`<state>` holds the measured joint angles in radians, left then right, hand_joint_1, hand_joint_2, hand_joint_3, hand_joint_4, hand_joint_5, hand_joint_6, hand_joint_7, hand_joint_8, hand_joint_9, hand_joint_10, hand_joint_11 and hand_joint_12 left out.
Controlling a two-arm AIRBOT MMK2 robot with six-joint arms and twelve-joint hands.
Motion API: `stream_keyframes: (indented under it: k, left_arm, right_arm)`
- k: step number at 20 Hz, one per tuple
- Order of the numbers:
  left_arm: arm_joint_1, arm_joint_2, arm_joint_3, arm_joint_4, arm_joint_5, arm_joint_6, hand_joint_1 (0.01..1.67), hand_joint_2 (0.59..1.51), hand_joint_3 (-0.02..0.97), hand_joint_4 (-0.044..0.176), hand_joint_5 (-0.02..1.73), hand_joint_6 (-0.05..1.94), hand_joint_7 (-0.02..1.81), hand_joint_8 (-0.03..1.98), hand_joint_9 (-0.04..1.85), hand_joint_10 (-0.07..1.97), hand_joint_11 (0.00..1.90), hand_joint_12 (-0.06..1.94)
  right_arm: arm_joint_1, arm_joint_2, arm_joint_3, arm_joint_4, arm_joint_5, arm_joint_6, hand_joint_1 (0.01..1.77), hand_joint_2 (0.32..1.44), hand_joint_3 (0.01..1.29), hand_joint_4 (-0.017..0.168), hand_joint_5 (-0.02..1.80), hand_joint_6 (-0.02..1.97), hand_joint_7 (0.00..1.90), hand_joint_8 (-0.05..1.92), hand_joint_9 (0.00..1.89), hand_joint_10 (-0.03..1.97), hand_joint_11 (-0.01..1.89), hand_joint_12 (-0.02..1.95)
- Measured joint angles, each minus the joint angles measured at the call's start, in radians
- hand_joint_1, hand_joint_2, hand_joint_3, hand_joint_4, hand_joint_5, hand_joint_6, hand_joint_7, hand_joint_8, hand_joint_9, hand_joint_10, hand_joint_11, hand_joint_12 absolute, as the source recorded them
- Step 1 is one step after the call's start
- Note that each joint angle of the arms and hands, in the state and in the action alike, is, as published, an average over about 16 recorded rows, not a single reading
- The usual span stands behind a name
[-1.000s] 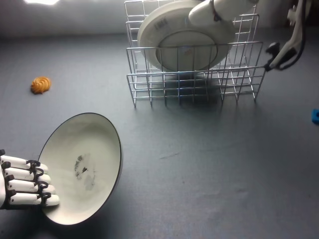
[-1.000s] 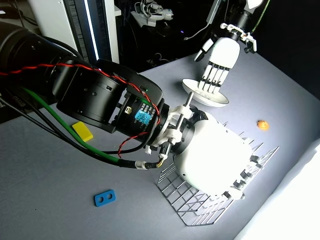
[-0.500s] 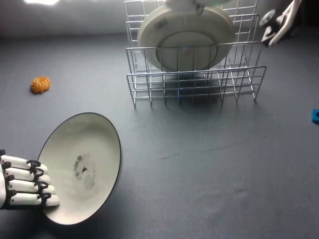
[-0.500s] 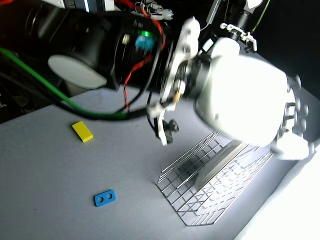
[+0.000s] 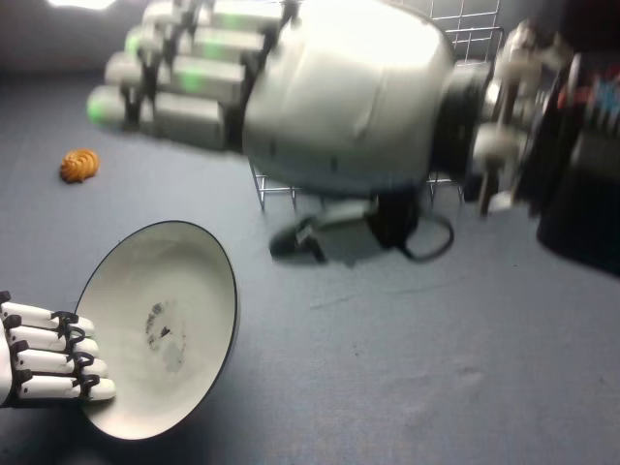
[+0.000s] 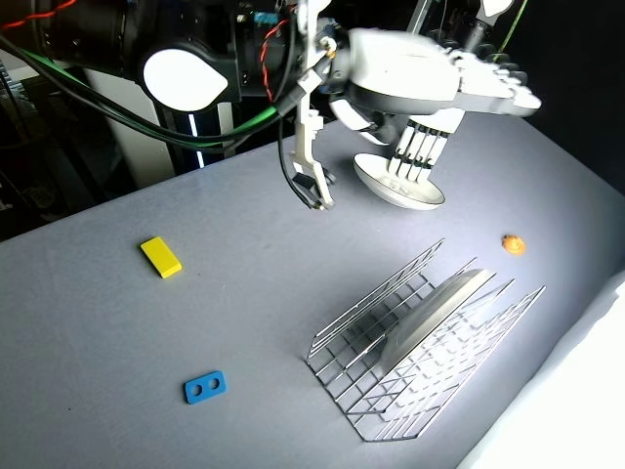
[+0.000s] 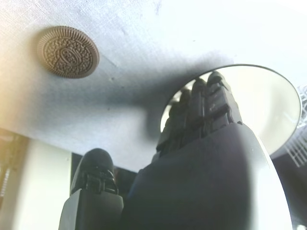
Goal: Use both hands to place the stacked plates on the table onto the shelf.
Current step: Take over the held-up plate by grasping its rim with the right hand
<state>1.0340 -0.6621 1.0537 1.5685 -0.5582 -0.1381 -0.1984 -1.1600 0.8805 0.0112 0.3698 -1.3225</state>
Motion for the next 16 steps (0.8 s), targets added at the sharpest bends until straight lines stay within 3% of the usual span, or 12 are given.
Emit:
stream_keyframes:
  k: [4, 8, 16]
  left_arm:
    - [0.004, 0.001, -0.002, -0.004, 0.003, 0.000, 0.02, 1.234, 0.016, -0.008, 0.00, -0.03, 0.03, 0.00, 0.02, 0.01, 0.02, -0.02]
    - [0.008, 0.001, -0.003, -0.008, 0.006, 0.000, 0.02, 1.234, 0.016, -0.008, 0.00, -0.03, 0.03, 0.00, 0.03, 0.00, 0.02, -0.02]
    - [0.016, 0.002, -0.004, -0.015, 0.008, 0.000, 0.02, 1.234, 0.016, -0.008, 0.00, -0.03, 0.03, 0.00, 0.03, 0.00, 0.02, -0.02]
  right_arm:
    - [-0.087, -0.035, -0.027, -0.060, 0.022, -0.108, 1.01, 0.99, 0.01, 0.004, 0.02, 0.04, 0.01, 0.02, 0.02, 0.01, 0.02, 0.01]
    - [-0.151, -0.088, -0.004, -0.102, 0.023, -0.179, 1.03, 0.99, 0.01, 0.004, 0.02, 0.04, 0.01, 0.02, 0.02, 0.01, 0.02, 0.01]
    - [-0.205, -0.216, 0.107, -0.172, -0.001, -0.236, 1.05, 1.00, 0.01, 0.004, 0.02, 0.04, 0.01, 0.02, 0.02, 0.01, 0.03, 0.04]
